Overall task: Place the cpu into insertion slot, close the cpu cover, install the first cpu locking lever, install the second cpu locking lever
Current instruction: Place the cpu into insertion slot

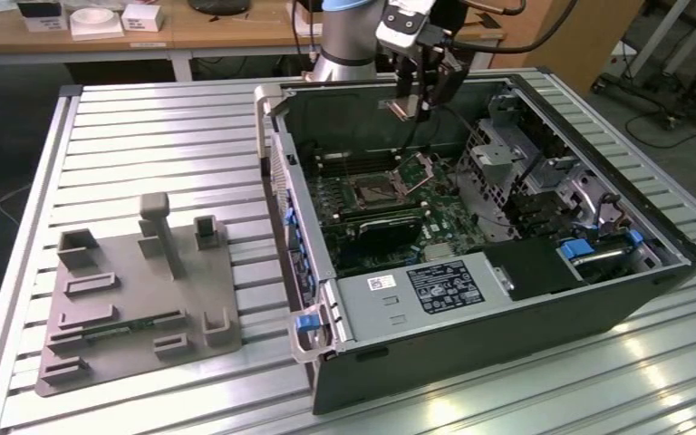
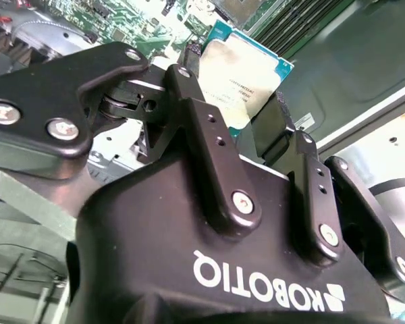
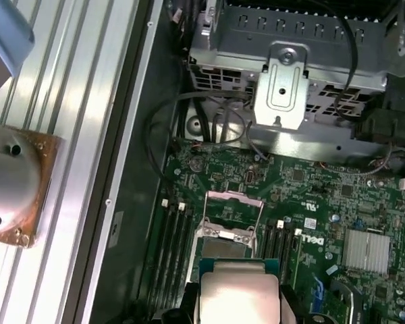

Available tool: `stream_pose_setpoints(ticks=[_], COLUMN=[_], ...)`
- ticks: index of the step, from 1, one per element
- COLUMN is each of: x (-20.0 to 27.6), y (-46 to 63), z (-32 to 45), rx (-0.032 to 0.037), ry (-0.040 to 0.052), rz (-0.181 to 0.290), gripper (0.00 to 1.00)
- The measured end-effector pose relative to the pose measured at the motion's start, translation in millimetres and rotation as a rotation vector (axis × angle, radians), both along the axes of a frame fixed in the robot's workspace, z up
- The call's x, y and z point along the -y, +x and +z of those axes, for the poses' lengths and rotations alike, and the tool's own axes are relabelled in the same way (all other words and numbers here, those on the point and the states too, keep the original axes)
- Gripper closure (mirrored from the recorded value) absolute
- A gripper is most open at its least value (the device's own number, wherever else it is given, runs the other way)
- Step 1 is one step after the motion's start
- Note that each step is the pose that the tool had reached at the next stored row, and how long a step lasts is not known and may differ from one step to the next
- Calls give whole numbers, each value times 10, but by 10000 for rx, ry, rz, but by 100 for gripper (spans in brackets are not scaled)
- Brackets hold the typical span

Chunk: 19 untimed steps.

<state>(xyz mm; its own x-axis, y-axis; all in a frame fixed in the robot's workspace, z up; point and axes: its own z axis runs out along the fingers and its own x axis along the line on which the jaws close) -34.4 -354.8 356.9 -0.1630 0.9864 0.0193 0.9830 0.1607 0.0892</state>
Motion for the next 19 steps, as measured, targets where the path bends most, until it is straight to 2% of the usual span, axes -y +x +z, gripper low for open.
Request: stream_pose_setpoints(ticks=[14, 17, 19], x=[0, 0, 0], y=[-15, -16, -15], z=[0, 0, -1], rx=[0, -22, -63], ry=[0, -2, 0], rz=[-60, -62, -61], gripper=[46, 46, 46])
